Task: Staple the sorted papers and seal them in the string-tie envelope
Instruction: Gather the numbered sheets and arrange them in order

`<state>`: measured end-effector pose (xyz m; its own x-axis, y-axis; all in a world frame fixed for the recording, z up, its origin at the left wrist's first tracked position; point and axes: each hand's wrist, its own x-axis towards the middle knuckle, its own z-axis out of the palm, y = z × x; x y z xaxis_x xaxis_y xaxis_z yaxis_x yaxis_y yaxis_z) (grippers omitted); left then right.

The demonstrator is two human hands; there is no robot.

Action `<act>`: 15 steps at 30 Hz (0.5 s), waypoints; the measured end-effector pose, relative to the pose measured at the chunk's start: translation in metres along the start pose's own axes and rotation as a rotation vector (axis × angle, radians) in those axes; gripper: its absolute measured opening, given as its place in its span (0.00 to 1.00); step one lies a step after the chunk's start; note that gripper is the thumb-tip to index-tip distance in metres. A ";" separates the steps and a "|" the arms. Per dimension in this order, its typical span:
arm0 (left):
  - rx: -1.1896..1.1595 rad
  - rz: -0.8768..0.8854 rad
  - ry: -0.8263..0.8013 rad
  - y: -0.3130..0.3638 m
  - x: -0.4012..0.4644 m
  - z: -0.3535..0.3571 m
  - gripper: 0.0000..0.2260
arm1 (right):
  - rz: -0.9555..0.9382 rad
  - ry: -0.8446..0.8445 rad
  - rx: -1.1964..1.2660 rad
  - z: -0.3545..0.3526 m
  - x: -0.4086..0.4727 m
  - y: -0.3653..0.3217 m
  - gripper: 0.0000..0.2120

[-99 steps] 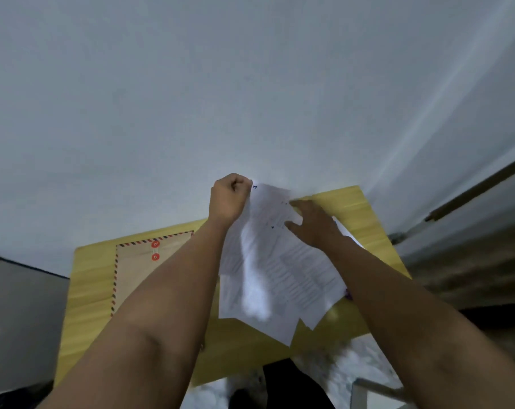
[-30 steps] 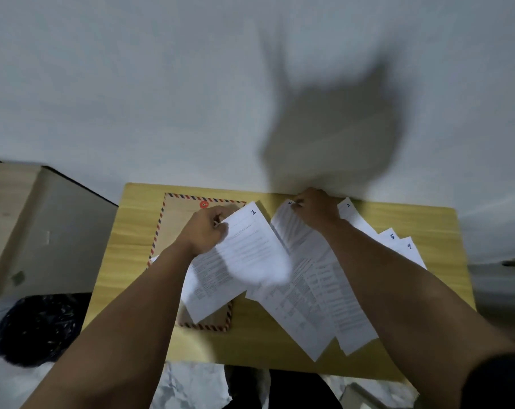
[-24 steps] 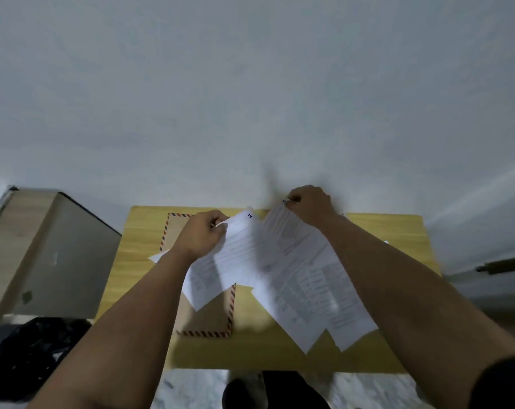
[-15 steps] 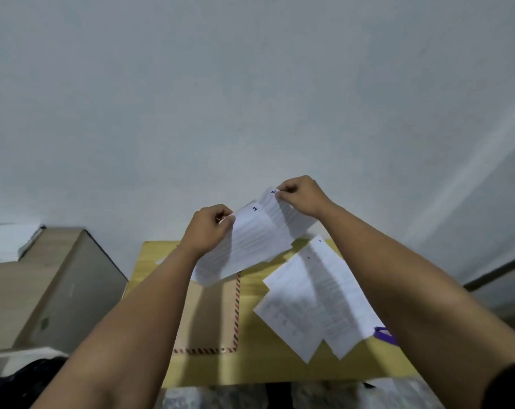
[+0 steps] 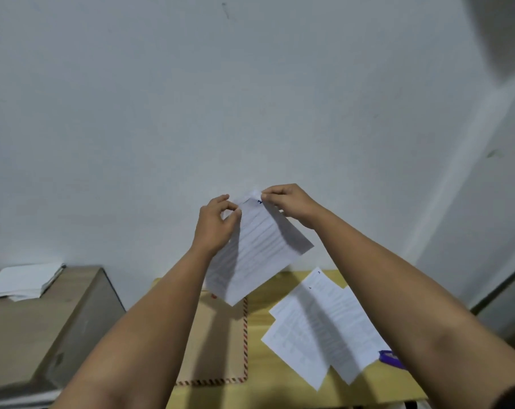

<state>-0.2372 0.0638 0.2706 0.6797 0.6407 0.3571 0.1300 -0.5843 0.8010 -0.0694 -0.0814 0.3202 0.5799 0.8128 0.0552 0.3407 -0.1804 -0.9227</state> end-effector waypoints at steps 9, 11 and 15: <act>-0.058 -0.040 -0.010 0.009 -0.001 -0.003 0.07 | -0.028 0.015 0.049 -0.002 -0.017 -0.005 0.07; -0.086 -0.054 0.002 0.011 -0.001 -0.001 0.06 | -0.039 0.006 0.030 -0.003 -0.021 -0.002 0.06; -0.155 -0.100 0.018 0.011 0.000 0.010 0.06 | -0.062 0.041 0.025 -0.007 -0.026 0.010 0.04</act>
<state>-0.2289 0.0522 0.2745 0.6560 0.7010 0.2796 0.0825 -0.4349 0.8967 -0.0757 -0.1086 0.3124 0.5882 0.7985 0.1282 0.3587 -0.1156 -0.9263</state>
